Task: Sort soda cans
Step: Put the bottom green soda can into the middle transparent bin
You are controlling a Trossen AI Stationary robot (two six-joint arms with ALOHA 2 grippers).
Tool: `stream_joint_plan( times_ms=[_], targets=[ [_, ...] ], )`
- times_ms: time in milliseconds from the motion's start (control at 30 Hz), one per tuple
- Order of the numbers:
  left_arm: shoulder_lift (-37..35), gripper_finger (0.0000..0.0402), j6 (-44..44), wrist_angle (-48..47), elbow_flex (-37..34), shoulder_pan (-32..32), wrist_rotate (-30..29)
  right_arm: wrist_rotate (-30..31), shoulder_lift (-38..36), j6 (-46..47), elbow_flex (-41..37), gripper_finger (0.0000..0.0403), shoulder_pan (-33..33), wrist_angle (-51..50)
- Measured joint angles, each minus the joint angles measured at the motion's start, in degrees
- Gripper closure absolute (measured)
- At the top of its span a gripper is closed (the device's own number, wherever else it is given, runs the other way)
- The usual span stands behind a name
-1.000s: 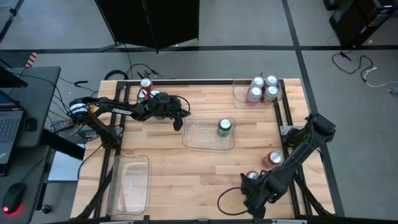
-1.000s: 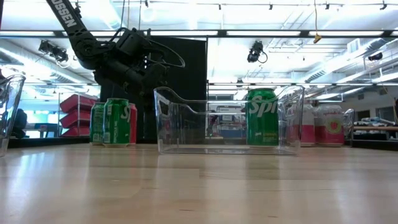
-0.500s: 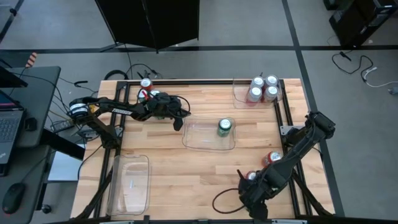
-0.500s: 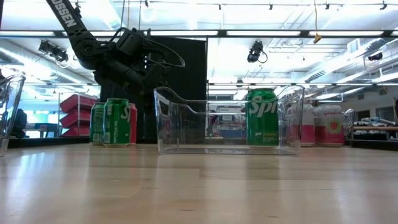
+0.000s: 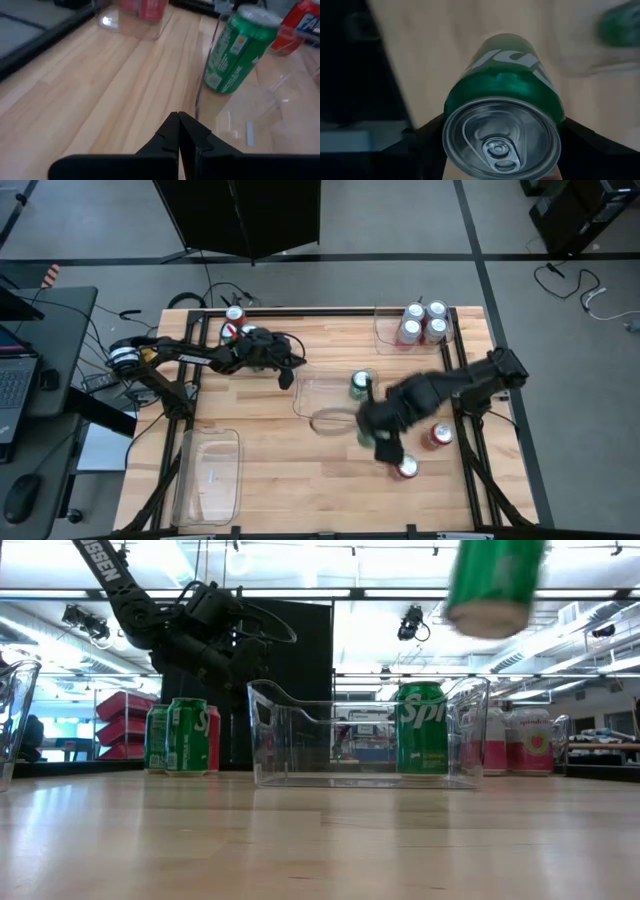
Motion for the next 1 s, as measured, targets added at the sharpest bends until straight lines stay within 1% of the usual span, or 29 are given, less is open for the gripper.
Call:
stream_joint_plan(
  times_ms=[67, 233, 367, 467, 600, 767, 1000],
  targets=[
    [-0.58, 0.0397, 0.43, 0.19, 0.07, 0.00, 0.37, 0.28, 0.00, -3.84, -0.13, 0.0125, -3.95, -0.98],
    [-2.19, 0.0397, 0.67, -0.68, 0.00, 0.02, 0.77, 3.77, 0.02, -10.88, -0.15, 0.0125, -12.27, -0.93],
    [-2.23, 0.0397, 0.67, -1.01, 0.00, 0.02, 1.42, 2.03, 0.06, -15.51, -0.17, 0.0125, -16.25, -0.95],
    [-2.23, 0.0397, 0.84, -1.58, 0.02, 0.02, 1.64, -0.46, 1.20, -16.88, -0.36, 0.0125, -17.43, -1.60],
    [-2.23, 0.0397, 1.12, -1.78, 0.02, 0.02, 1.65, -2.05, 3.61, -18.37, -2.07, 0.0125, -17.31, -1.91],
    [-2.23, 0.0397, 1.26, -2.24, 0.02, -0.02, 1.70, -1.04, 6.84, -19.53, -5.15, 0.0125, -16.99, -1.25],
    [-2.21, 0.0397, 1.36, -3.89, 0.02, -0.07, 1.84, -0.22, 9.67, -21.24, -8.16, 0.0125, -17.71, 2.36]
  ],
)
